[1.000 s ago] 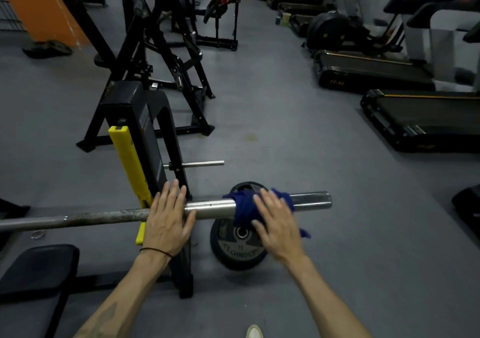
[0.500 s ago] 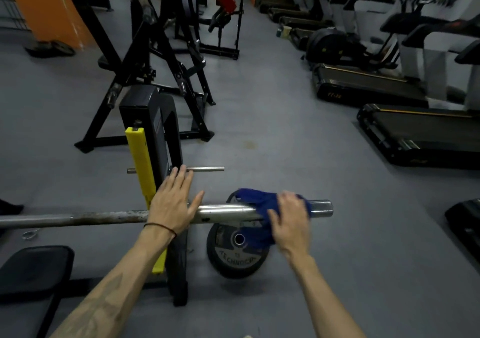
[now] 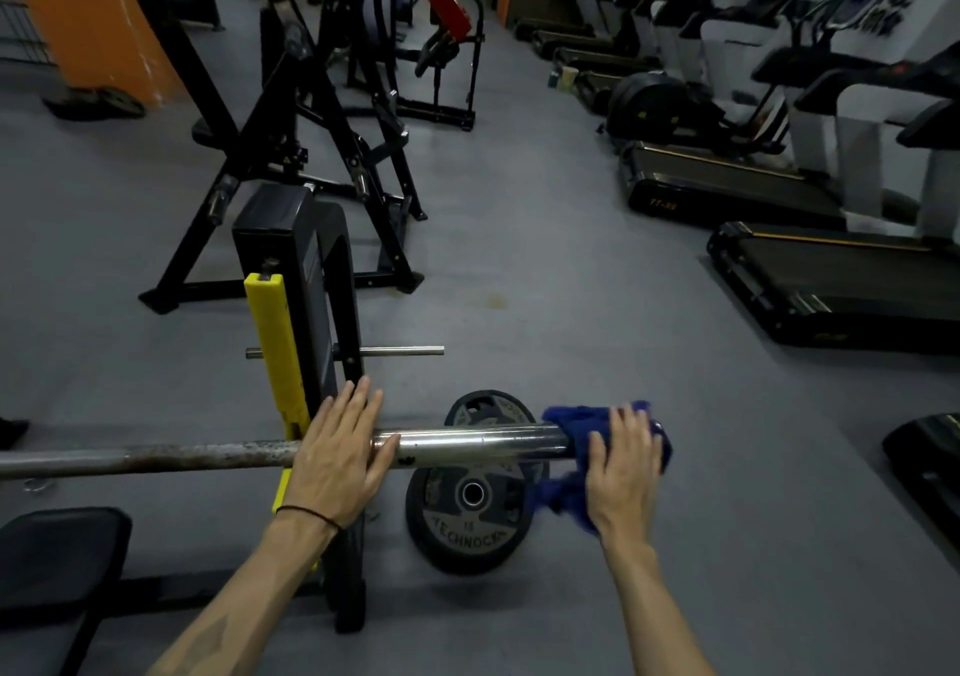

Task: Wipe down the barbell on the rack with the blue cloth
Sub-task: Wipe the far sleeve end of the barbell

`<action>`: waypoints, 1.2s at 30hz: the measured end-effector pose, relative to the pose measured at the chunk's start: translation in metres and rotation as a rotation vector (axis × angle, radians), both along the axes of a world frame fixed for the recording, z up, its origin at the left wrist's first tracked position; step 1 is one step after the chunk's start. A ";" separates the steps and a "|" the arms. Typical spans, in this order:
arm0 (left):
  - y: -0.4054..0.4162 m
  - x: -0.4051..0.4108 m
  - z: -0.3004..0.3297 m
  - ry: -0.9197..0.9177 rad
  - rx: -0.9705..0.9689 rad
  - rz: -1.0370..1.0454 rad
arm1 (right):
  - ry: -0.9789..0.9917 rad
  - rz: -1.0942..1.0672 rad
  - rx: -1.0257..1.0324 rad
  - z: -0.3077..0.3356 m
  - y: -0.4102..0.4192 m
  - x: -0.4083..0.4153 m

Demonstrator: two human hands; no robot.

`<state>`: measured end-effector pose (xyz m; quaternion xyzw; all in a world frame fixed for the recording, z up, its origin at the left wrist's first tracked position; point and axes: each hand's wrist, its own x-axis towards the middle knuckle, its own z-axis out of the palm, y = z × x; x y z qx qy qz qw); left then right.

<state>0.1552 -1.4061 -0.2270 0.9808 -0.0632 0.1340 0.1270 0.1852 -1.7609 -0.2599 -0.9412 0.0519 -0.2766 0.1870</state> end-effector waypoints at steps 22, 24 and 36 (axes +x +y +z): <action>-0.004 0.008 0.004 0.068 0.004 0.049 | 0.020 0.467 -0.196 -0.002 0.076 -0.022; -0.004 0.014 0.003 0.095 -0.001 0.076 | 0.011 0.285 -0.137 0.000 0.023 -0.009; -0.005 0.009 0.006 0.078 0.071 0.041 | 0.048 0.480 -0.132 -0.005 0.101 -0.032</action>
